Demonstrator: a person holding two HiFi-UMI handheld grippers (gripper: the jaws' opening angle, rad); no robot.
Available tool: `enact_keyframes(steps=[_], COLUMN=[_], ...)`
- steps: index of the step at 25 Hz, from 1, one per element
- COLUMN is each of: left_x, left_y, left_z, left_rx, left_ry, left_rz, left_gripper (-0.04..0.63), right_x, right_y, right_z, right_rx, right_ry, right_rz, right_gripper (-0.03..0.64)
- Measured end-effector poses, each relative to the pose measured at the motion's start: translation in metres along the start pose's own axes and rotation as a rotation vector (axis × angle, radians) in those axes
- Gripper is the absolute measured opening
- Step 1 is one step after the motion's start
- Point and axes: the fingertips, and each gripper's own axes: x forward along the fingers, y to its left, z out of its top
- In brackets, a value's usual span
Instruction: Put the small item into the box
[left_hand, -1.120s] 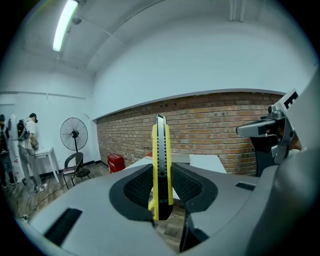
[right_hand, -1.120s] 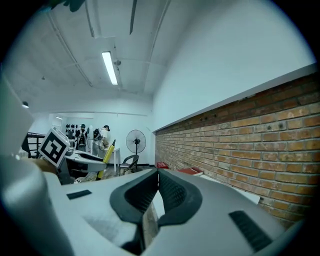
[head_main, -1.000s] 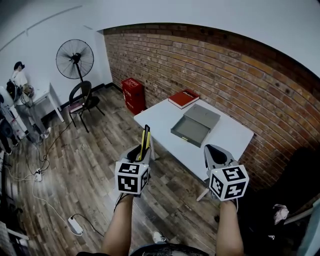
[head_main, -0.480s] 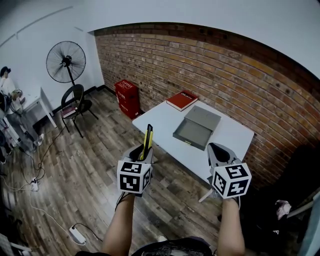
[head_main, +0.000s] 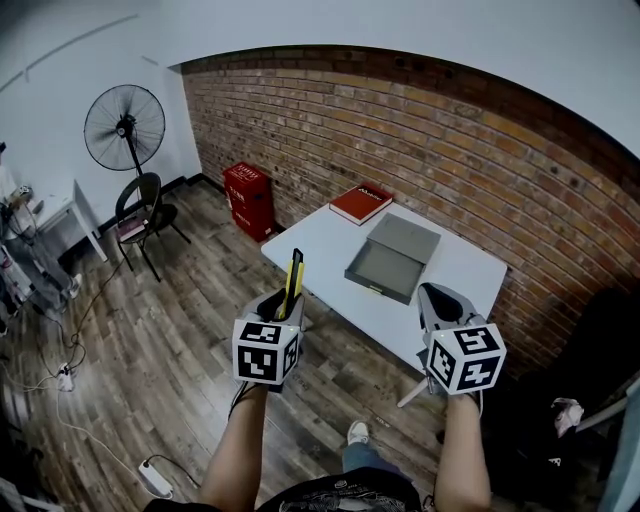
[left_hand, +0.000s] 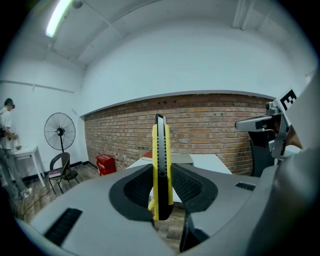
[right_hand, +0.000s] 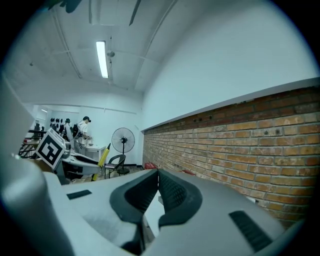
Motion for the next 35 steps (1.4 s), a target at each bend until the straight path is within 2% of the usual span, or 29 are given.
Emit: enact_keyframes(steps=[13, 35], left_x=[0.061, 0.281], left_y=[0.005, 0.014], left_z=[0.008, 0.061], left_rx=[0.034, 0.048], left_ry=[0.017, 0.066], left_rz=[-0.027, -0.055], left_gripper=[0.13, 0.13], right_x=[0.034, 0.192], right_y=[-0.042, -0.199], right_z=[-0.011, -0.014], right_rx=[0.022, 0.066], right_ry=[0.0, 0.044], right_rz=[-0.048, -0.098], right_gripper=[0.02, 0.02])
